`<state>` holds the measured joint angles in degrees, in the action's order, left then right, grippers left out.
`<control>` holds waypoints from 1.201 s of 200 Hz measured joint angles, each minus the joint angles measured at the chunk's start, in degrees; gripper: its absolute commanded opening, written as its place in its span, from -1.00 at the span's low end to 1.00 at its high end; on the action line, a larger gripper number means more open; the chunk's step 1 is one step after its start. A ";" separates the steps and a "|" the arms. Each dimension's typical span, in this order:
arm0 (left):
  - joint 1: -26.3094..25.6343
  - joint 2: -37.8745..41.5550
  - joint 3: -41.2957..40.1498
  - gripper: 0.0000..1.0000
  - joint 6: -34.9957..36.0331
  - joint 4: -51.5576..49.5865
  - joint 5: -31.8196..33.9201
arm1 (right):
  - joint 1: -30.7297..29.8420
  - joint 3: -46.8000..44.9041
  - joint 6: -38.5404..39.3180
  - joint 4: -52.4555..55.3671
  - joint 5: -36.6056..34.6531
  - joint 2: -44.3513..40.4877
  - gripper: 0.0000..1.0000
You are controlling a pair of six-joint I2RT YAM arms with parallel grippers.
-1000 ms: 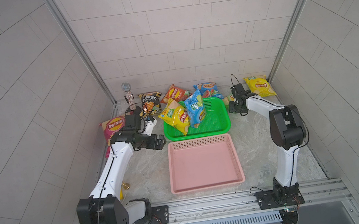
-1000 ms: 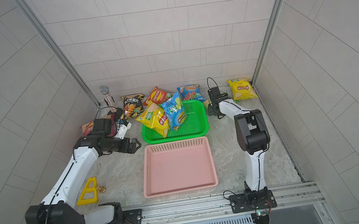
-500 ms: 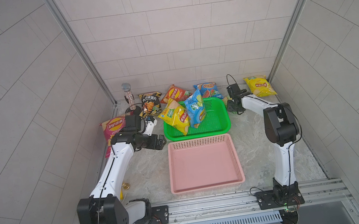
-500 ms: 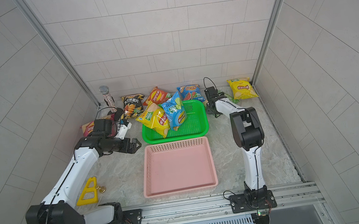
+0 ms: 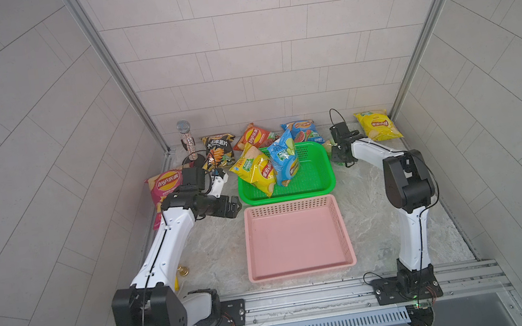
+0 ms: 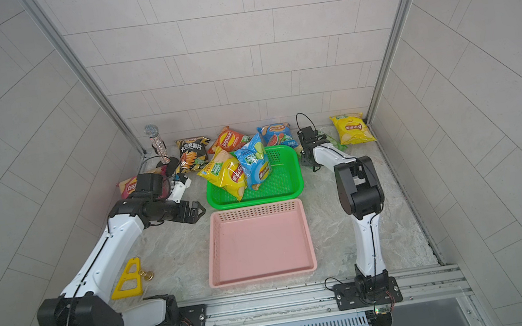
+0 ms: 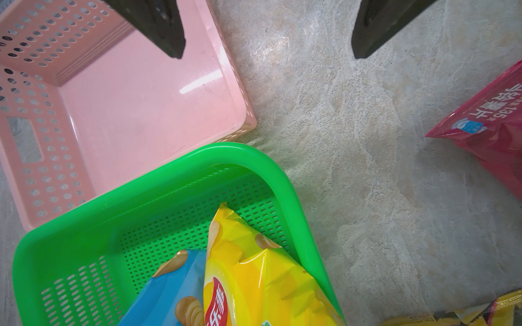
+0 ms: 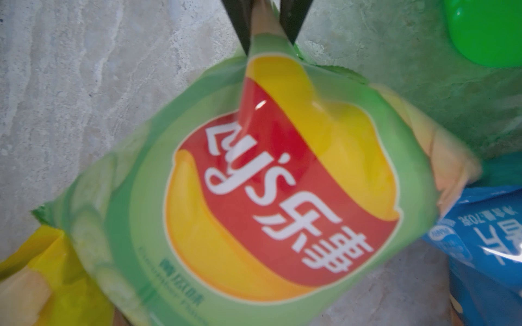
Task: Put the potato chips into the basket
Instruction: Pick up the potato chip from the corner of the board.
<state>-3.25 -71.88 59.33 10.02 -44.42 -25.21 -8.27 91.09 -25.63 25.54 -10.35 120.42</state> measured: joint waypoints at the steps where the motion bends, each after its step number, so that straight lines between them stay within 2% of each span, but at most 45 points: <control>1: 0.00 0.00 0.00 1.00 0.00 0.02 0.00 | 0.02 -0.04 0.35 0.00 0.00 0.00 -0.86; 19: 0.00 0.00 0.00 1.00 0.00 0.02 0.00 | -0.09 -0.68 -0.02 -0.57 -0.04 -0.24 -0.97; 67: 0.00 0.00 0.00 1.00 0.00 0.04 0.04 | -0.07 -4.17 -0.46 -0.87 0.96 -3.82 -0.97; 117: 0.02 0.00 -0.02 1.00 0.00 0.04 0.02 | 1.29 -8.72 -3.43 -0.70 4.79 -13.20 -1.00; 182: 0.02 0.00 -0.02 1.00 0.00 0.04 -0.02 | 6.69 -13.03 -8.70 -2.08 13.20 -26.34 -1.00; 240: 0.02 0.00 -0.02 1.00 0.00 0.04 -0.04 | 4.85 -18.03 -14.51 -5.11 23.93 -37.86 -1.00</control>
<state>-3.22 -71.88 59.31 10.02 -44.38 -25.26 -3.42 73.06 -40.14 20.43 13.58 82.56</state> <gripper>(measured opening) 0.999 0.064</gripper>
